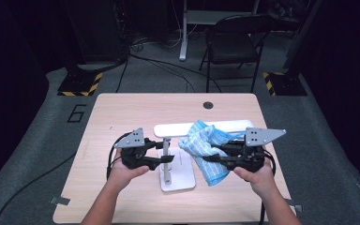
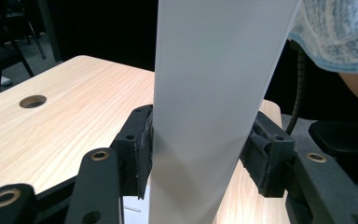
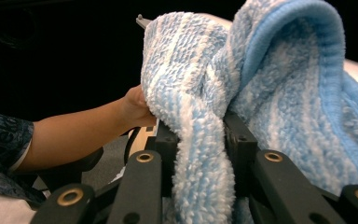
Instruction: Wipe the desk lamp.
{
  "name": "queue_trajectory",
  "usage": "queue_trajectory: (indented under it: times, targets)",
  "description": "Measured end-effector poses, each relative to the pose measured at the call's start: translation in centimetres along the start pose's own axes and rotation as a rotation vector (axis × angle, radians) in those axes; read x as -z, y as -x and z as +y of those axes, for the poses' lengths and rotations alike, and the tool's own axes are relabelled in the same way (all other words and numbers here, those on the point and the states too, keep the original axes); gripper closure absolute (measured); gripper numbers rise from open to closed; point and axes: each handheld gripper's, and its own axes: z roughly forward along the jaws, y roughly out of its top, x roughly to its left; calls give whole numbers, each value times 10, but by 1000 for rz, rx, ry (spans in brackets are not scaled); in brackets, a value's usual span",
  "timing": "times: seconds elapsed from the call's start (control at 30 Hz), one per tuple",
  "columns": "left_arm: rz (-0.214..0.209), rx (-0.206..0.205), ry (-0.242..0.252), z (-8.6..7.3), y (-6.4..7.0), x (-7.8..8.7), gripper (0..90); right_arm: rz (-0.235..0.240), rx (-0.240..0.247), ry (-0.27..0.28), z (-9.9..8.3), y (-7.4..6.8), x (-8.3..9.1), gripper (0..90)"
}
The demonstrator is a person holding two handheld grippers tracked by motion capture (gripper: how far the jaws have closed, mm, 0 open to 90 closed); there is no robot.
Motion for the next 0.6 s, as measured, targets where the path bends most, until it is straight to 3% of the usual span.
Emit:
queue_trajectory:
  times: [0.2, 0.3, 0.6]
  targets:
    - [2, 5, 0, -2, -1, 0, 502, -25, -45, -8, -24, 2, 1, 717]
    - [3, 5, -1, -2, -1, 0, 504, -70, -39, 6, -35, 1, 3, 718]
    - [0, 9, 9, -3, -1, 0, 503, -139, -49, 20, -56, 0, 11, 717]
